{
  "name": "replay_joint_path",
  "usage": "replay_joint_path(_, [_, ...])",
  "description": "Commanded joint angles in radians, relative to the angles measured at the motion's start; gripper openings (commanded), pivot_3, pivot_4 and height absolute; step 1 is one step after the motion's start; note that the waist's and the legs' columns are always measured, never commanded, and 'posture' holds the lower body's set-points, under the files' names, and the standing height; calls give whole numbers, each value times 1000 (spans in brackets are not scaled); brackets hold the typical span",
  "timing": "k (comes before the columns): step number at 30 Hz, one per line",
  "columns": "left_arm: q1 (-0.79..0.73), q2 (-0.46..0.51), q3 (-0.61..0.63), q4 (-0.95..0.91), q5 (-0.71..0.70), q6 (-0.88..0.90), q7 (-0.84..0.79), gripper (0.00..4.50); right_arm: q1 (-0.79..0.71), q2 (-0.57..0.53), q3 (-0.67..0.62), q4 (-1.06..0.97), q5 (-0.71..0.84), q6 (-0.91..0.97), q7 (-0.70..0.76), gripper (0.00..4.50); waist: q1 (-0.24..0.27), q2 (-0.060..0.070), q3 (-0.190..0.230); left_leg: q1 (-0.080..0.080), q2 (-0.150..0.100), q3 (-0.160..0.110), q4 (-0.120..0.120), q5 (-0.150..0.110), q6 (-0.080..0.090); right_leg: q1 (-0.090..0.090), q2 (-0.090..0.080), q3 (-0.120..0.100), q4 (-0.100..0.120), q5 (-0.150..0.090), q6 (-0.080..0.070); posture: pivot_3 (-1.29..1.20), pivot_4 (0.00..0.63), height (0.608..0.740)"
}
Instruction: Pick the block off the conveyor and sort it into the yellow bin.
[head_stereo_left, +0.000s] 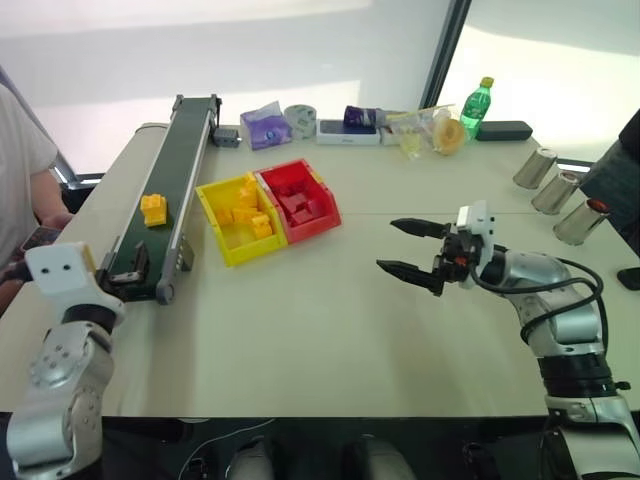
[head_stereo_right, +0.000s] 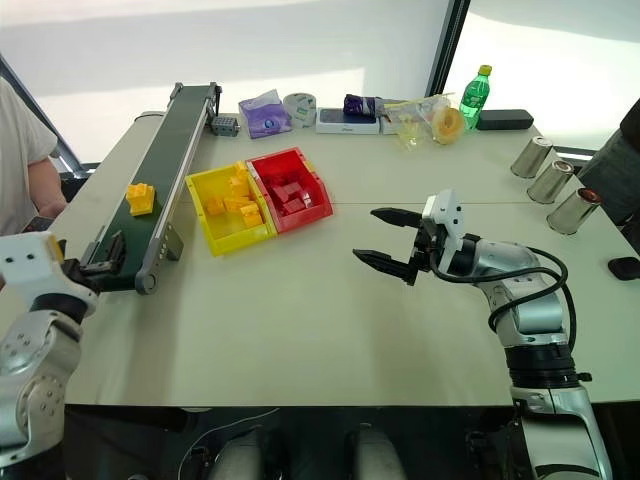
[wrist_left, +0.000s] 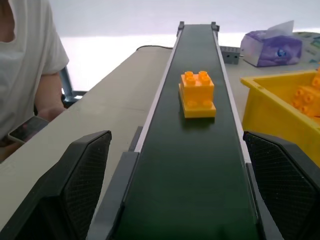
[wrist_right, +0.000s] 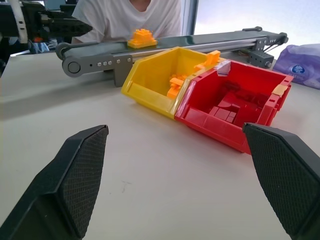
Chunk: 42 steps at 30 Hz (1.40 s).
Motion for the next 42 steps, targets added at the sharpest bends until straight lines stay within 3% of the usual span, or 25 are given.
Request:
replay_joint_path(1, [-65, 29, -11, 26, 29, 94, 43, 4451, -26, 3, -3, -52, 15, 1, -14, 4500, 0, 0, 0, 0, 0, 0, 0, 0, 0, 0, 0, 0, 0, 0, 0, 0, 150, 740])
replay_joint_path(7, [-187, 58, -58, 104, 22, 208, 23, 4451, -39, 4, 4, -86, 25, 36, -36, 4500, 0, 0, 0, 0, 0, 0, 0, 0, 0, 0, 0, 0, 0, 0, 0, 0, 150, 740])
replay_joint_path(14, [-198, 22, -60, 126, 21, 214, 15, 4451, -29, -16, -15, -77, 27, 34, -35, 4500, 0, 0, 0, 0, 0, 0, -1, 0, -1, 0, 0, 0, 0, 0, 0, 0, 150, 740])
replay_joint_path(17, [-181, 4, -46, 117, 3, 223, 9, 3237, -31, -21, -24, -68, 28, 29, -39, 4500, 0, 0, 0, 0, 0, 0, 0, 0, -1, 0, 0, 0, 0, 0, 0, 0, 150, 740])
replay_joint_path(21, [-177, 1, -32, 73, 0, 224, 11, 1293, -28, -17, -25, -63, 23, 20, -40, 4500, 1, 0, 0, 0, 0, 0, 0, 0, -1, 0, 0, 0, 0, 0, 0, 0, 150, 740])
replay_joint_path(29, [-165, 7, -5, -28, -3, 266, 32, 1347, -36, -10, -20, -29, 17, -6, -28, 4500, 0, 0, 0, 0, 0, 0, 0, 0, -1, 0, 0, 0, 0, 0, 0, 0, 150, 740])
replay_joint_path(33, [-248, 15, -18, -52, -12, 298, 49, 1347, -32, -9, -22, -27, 18, -14, -26, 4500, 3, 0, 0, 0, 0, 0, 0, 0, -1, 0, 0, 0, 0, 0, 0, 0, 150, 740])
replay_joint_path(42, [-612, -83, -242, 414, 100, 85, -1, 1347, -12, -1, -18, -60, 14, -25, -50, 4500, 3, 0, 0, 2, -4, -2, 1, 0, 0, 4, 0, -1, 0, 0, 1, 0, 150, 740])
